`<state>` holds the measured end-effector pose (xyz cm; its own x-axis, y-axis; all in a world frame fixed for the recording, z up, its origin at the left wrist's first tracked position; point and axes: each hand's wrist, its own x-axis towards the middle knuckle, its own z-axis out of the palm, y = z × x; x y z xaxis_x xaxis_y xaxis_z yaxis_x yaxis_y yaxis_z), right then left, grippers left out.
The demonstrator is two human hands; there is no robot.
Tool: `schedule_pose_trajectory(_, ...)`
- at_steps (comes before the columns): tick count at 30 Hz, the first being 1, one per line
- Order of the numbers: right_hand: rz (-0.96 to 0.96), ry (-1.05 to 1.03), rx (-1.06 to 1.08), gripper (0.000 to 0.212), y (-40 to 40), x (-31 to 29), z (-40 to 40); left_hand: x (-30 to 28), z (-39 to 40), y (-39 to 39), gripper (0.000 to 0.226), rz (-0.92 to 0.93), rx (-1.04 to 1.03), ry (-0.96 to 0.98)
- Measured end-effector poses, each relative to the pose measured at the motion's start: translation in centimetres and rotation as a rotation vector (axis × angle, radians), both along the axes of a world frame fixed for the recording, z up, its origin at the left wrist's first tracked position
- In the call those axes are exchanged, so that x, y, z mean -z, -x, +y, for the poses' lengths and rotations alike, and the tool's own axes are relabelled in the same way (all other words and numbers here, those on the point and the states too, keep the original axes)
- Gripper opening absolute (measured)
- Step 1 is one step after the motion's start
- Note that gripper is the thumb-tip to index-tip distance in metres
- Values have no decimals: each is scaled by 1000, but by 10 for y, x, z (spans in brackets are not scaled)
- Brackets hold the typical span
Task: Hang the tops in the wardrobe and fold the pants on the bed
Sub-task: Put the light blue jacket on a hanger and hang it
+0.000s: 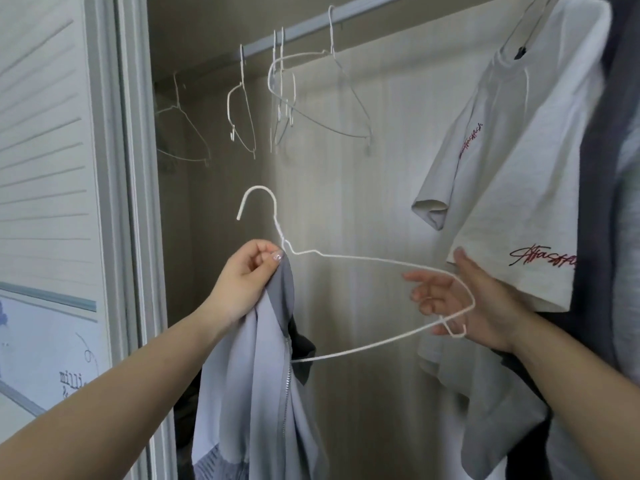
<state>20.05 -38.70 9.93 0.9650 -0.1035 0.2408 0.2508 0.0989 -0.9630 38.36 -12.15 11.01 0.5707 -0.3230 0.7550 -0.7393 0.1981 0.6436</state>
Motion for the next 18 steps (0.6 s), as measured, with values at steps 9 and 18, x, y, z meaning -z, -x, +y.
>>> schedule_pose_trajectory(9, 59, -21, 218, 18, -55, 73, 50, 1, -2, 14, 35, 200, 90, 38)
schedule_pose_trajectory(18, -58, 755, 56, 24, -82, 95, 125, -4, 0, 23, 41, 332, 111, 59)
